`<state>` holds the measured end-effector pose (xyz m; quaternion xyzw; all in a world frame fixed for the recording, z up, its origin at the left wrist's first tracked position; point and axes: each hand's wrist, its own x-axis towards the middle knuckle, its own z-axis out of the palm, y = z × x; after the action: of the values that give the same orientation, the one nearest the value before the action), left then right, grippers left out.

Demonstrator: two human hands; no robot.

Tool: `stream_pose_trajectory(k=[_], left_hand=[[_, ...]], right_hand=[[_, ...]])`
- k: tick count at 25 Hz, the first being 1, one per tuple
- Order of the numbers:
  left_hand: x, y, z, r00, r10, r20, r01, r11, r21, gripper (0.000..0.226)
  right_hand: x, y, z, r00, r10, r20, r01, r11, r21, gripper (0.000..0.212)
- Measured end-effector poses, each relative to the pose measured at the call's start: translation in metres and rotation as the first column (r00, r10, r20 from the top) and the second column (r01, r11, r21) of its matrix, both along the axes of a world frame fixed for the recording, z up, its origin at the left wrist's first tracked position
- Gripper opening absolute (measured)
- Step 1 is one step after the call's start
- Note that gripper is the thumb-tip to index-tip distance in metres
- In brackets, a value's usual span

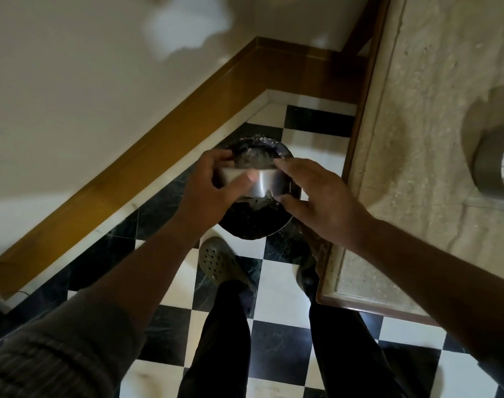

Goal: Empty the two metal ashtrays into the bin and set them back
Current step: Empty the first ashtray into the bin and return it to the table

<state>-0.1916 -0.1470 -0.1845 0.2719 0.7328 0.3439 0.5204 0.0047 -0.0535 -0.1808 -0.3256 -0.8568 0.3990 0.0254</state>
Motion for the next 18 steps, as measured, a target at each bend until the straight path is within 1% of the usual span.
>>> stream_pose_trajectory(k=[1, 3, 4, 6, 7, 10, 13, 14, 16, 18], left_hand=[[0.0, 0.0, 0.005, 0.99, 0.113, 0.078, -0.108, 0.992, -0.07, 0.074], [0.0, -0.001, 0.015, 0.952, 0.267, 0.148, -0.243, 0.956, -0.163, 0.076], [0.003, 0.001, 0.023, 0.926, 0.332, 0.181, -0.296, 0.934, -0.199, 0.079], [0.011, 0.005, 0.037, 0.877, 0.425, 0.222, -0.371, 0.895, -0.248, 0.087], [0.017, 0.01, 0.048, 0.87, 0.443, 0.215, -0.39, 0.886, -0.249, 0.083], [0.041, 0.033, 0.083, 0.896, 0.416, 0.153, -0.38, 0.899, -0.218, 0.045], [0.069, 0.062, 0.111, 0.928, 0.344, 0.142, -0.315, 0.93, -0.19, 0.026], [0.078, 0.073, 0.117, 0.934, 0.327, 0.142, -0.3, 0.936, -0.183, 0.021], [0.097, 0.091, 0.125, 0.939, 0.309, 0.154, -0.279, 0.942, -0.187, 0.019], [0.12, 0.11, 0.13, 0.94, 0.291, 0.175, -0.255, 0.945, -0.204, 0.027]], right_hand=[[-0.004, -0.004, 0.004, 0.99, -0.138, -0.032, 0.136, 0.99, -0.041, 0.05], [-0.012, -0.009, 0.011, 0.928, -0.371, -0.008, 0.368, 0.923, -0.111, 0.039], [-0.015, -0.01, 0.016, 0.892, -0.451, 0.03, 0.45, 0.88, -0.154, 0.034], [-0.019, -0.01, 0.024, 0.84, -0.536, 0.082, 0.539, 0.81, -0.232, 0.026], [-0.019, -0.008, 0.03, 0.819, -0.566, 0.094, 0.57, 0.782, -0.254, 0.024], [-0.009, 0.005, 0.048, 0.723, -0.681, 0.117, 0.68, 0.671, -0.294, 0.024], [0.016, 0.02, 0.06, 0.63, -0.767, 0.122, 0.755, 0.569, -0.326, 0.024], [0.026, 0.025, 0.062, 0.6, -0.79, 0.123, 0.774, 0.536, -0.337, 0.024], [0.046, 0.035, 0.067, 0.539, -0.834, 0.12, 0.809, 0.473, -0.35, 0.025], [0.067, 0.046, 0.071, 0.471, -0.875, 0.115, 0.842, 0.407, -0.354, 0.025]])
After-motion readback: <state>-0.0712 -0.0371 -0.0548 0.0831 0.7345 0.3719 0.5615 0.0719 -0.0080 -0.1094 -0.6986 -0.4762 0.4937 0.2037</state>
